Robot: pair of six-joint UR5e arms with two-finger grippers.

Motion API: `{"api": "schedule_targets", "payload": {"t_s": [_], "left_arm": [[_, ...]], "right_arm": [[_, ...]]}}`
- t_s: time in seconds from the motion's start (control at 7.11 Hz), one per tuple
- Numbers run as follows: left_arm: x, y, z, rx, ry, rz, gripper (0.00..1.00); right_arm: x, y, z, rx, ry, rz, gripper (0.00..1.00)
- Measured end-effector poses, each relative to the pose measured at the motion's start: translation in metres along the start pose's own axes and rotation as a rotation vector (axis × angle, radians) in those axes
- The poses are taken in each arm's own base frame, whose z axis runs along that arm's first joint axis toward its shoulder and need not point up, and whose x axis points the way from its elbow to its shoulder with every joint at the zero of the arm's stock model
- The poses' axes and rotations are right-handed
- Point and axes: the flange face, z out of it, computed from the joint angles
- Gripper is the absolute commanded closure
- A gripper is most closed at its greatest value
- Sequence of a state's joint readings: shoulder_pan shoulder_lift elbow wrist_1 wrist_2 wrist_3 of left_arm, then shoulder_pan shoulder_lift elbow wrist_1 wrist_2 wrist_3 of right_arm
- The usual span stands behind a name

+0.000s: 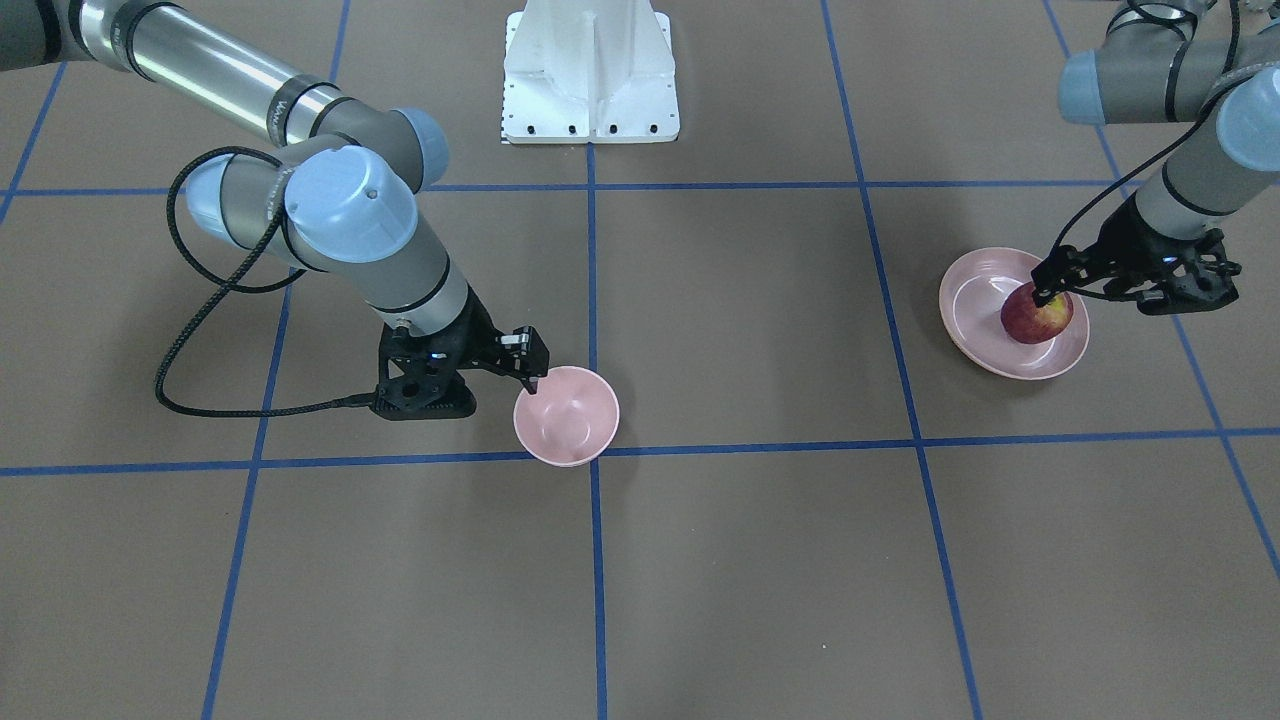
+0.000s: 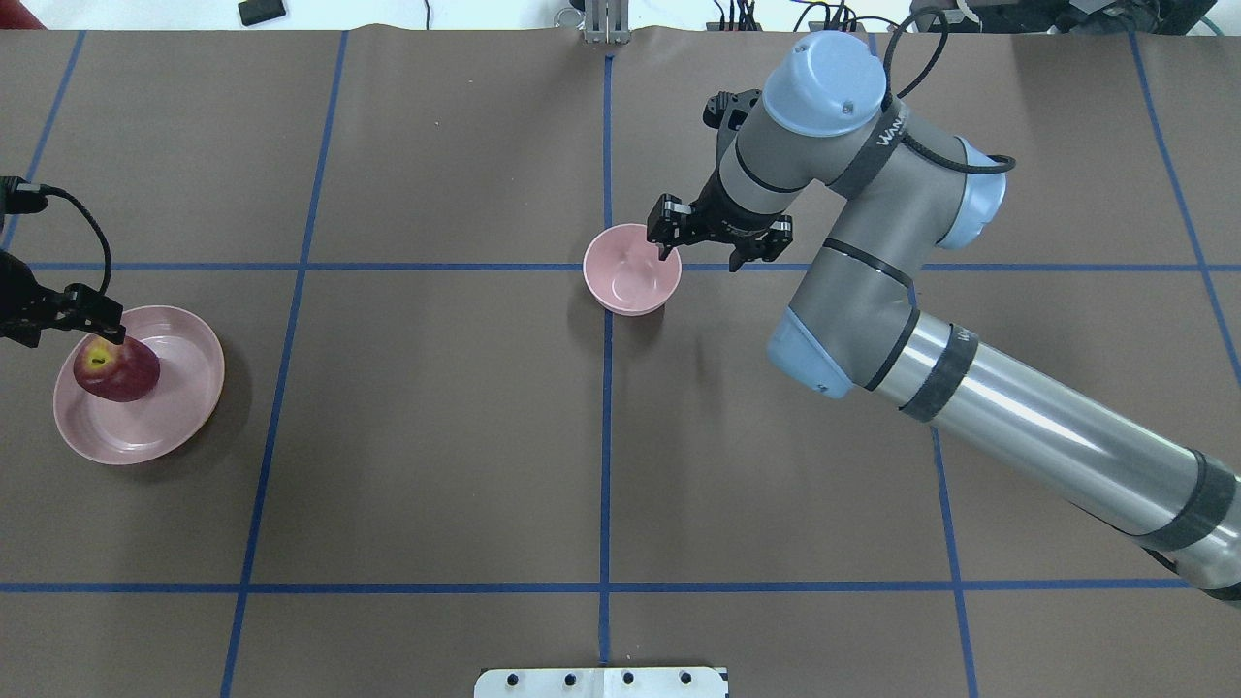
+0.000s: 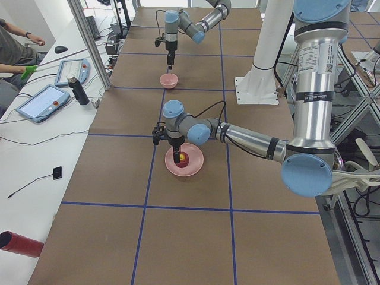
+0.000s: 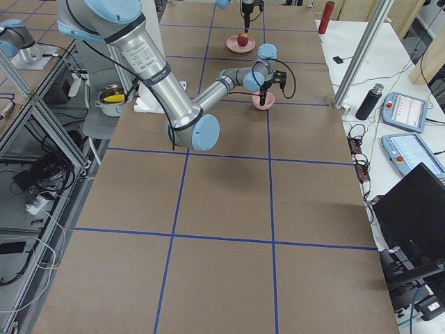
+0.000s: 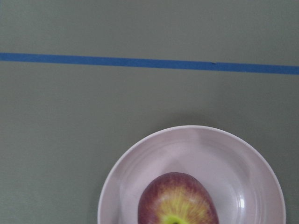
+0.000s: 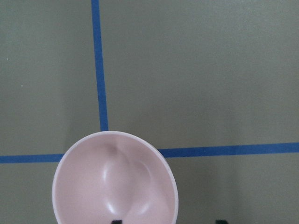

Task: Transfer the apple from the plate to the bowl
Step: 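Release the bowl and raise the right gripper while the left gripper descends onto the apple, then close the left gripper on the red apple and lift it off the plate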

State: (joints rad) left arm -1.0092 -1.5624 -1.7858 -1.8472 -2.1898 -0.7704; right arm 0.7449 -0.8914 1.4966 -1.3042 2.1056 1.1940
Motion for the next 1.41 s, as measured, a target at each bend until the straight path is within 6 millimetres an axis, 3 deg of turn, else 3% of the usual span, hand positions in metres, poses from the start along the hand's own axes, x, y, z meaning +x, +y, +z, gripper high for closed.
{"api": "schedule_targets", "payload": {"t_s": [0.28,0.7,0.84,0.99,1.13,1.41], "left_arm": [[0.000,0.000,0.019,-0.014,-0.004,0.004,0.02],[-0.006,0.000,0.039,-0.016,0.004,0.022,0.03],[-0.004,0.000,0.043,-0.017,0.008,0.026,0.14],[0.004,0.001,0.047,-0.022,0.013,0.023,0.62],[0.012,0.002,0.050,-0.022,0.023,0.013,1.00],[0.022,0.005,0.045,-0.012,0.049,0.003,1.00]], "right_arm": [[0.047,0.009,-0.028,0.001,-0.018,0.010,0.00],[0.070,0.013,-0.044,0.006,-0.027,0.019,0.00],[0.073,0.013,-0.044,0.006,-0.025,0.021,0.00],[0.074,0.013,-0.044,0.006,-0.023,0.023,0.00],[0.076,0.012,-0.044,0.007,-0.022,0.025,0.00],[0.081,0.011,-0.046,0.011,-0.019,0.030,0.00]]}}
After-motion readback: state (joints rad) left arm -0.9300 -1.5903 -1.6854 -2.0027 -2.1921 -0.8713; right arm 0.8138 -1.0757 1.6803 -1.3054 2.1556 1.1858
